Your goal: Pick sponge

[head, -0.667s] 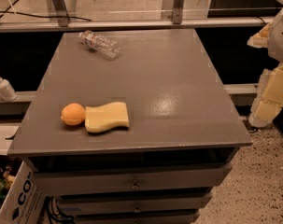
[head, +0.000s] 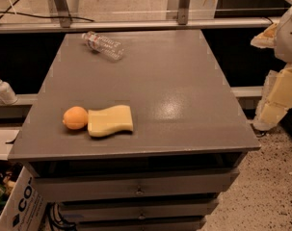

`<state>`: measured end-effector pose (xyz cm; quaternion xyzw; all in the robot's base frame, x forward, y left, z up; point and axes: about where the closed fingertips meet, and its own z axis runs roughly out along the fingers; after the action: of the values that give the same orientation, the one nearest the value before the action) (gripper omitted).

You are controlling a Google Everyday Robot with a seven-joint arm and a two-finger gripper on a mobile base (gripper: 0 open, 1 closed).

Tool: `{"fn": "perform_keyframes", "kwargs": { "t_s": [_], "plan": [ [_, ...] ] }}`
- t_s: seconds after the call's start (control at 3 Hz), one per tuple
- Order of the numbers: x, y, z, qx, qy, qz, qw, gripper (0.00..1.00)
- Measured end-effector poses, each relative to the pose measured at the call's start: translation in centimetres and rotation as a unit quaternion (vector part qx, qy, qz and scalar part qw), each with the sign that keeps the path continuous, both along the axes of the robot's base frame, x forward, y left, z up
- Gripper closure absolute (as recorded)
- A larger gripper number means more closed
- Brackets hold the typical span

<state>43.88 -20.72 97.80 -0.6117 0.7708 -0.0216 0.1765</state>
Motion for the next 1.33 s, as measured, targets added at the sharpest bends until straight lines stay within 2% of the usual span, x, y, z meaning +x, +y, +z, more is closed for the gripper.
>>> {"fn": "perform_keyframes", "kwargs": {
  "t_s": [0.33, 0.67, 1.0, 1.33],
  "plan": [
    [-0.4, 2.6, -0.9, 0.043, -0.001, 0.036, 0.9984, 0.0],
    [-0.9, 6.8, -2.4, 0.101, 0.005, 0.081, 0.9916, 0.0],
    [-2.1, 11.8, -3.7, 0.161, 0.015, 0.117, 0.9799, 0.0],
    [-2.1, 11.8, -3.7, 0.161, 0.015, 0.117, 0.9799, 0.0]
  ]
}}
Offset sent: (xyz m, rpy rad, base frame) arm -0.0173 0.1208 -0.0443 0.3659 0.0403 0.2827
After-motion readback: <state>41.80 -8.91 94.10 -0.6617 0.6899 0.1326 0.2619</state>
